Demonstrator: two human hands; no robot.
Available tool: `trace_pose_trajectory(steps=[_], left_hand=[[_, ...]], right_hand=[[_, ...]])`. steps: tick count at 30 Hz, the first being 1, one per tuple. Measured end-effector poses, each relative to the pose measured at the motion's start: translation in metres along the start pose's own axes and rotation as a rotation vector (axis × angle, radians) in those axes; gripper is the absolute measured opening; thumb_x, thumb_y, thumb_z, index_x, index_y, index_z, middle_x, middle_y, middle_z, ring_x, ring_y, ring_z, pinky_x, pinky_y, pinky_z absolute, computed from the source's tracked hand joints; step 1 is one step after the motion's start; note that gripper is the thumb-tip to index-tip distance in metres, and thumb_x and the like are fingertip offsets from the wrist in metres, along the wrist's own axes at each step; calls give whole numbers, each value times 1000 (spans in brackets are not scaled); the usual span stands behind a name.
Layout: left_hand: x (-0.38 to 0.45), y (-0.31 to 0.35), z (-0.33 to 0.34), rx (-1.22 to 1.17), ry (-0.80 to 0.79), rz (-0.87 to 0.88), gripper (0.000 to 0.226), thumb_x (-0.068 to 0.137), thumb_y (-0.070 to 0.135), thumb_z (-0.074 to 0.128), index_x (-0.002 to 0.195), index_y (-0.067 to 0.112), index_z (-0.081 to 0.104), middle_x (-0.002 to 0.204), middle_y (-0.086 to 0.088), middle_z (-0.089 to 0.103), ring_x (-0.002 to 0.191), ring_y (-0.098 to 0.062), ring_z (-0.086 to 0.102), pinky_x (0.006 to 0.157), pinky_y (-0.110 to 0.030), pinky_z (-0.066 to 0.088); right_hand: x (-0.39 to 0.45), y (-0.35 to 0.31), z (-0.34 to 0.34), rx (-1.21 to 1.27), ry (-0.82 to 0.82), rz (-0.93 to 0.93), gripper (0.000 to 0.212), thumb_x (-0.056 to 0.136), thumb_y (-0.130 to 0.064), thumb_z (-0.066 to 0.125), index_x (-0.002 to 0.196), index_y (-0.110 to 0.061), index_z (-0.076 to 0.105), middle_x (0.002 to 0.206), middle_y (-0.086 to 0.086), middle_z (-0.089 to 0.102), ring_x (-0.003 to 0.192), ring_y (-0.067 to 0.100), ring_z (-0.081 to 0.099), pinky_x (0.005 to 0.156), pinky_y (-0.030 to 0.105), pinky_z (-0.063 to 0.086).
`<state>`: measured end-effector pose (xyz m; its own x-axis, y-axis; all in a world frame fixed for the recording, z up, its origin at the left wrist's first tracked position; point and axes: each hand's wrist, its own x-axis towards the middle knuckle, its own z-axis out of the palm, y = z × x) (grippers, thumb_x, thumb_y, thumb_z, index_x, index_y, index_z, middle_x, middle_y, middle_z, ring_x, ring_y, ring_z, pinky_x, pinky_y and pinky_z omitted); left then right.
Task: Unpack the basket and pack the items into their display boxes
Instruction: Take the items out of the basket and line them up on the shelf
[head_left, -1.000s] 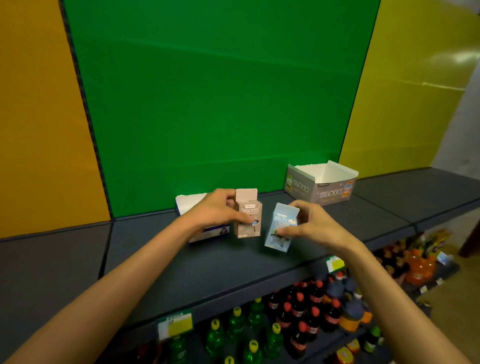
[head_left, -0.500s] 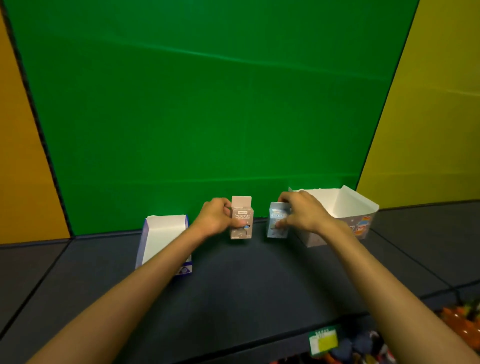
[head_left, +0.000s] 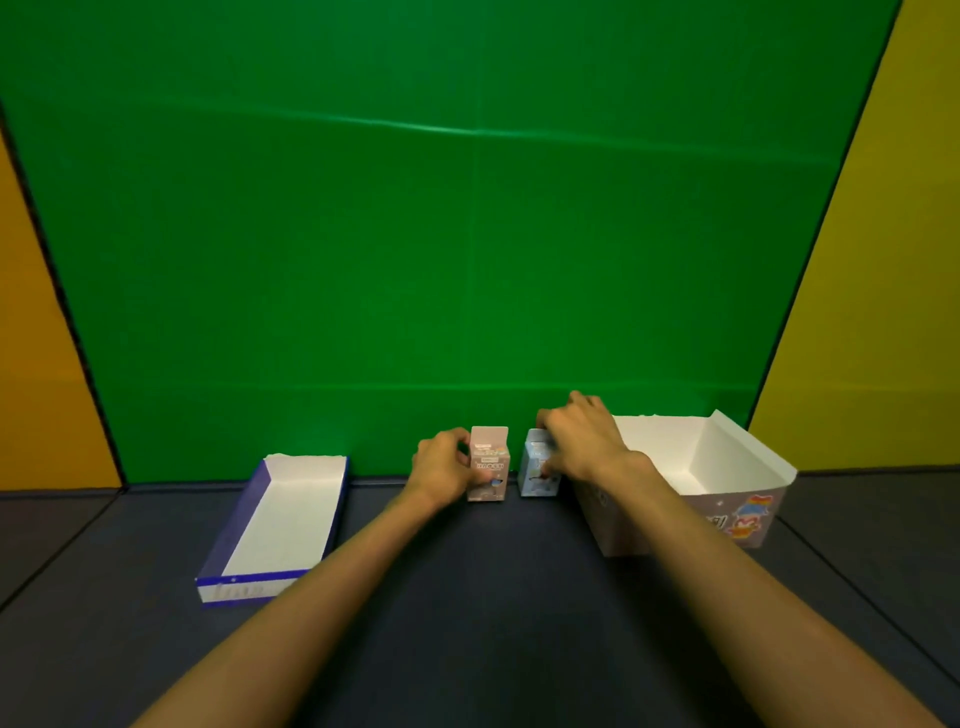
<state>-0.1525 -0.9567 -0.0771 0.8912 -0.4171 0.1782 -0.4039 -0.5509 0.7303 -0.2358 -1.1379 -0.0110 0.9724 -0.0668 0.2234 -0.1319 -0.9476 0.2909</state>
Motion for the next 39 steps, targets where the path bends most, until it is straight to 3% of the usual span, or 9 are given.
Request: trace_pose_trajectory(steps=[5,13,19,23,29,39], left_hand=[[9,-3,12,0,22,-22,37,71,26,89,100,18,68,89,1,74,85,-15,69,86,-39,56],[21,-1,31,-8,13,-54,40,69,29,91,98,14,68,90,3,74,86,-14,69,86,-39,57],[8,6,24,34,36,-71,53,75,36,85,119,12,66,106,0,73,99,-14,67,95,-35,53],[-18,13,-10,198,139,6,47,86,45,71,126,21,64,121,0,70,110,-21,65,96,-37,51],[-82,1,-85,647,290,54,48,94,49,54,137,28,54,133,-2,60,118,-29,57,92,-40,49],[-196,-52,-206,774,404,-158,53,92,56,46,136,28,56,134,-1,61,120,-27,56,93,-39,48]], right_hand=[[10,3,8,-54,-16,-14,45,77,-44,80,110,-19,63,116,4,69,120,27,48,97,40,35],[11,13,0,64,57,-55,47,79,-42,76,116,-18,62,116,4,66,114,27,51,94,41,39],[2,2,-10,300,170,-91,38,94,-38,57,126,-17,61,124,5,64,116,27,52,96,42,42],[-8,-21,-18,465,231,-161,34,95,-36,55,125,-21,61,122,3,64,114,27,54,93,39,42],[-8,-73,-27,564,269,-267,34,97,-38,54,127,-24,59,124,2,61,116,26,54,94,39,43],[-16,-216,-72,661,291,-494,35,97,-40,53,129,-26,59,126,0,60,115,25,55,93,38,43]])
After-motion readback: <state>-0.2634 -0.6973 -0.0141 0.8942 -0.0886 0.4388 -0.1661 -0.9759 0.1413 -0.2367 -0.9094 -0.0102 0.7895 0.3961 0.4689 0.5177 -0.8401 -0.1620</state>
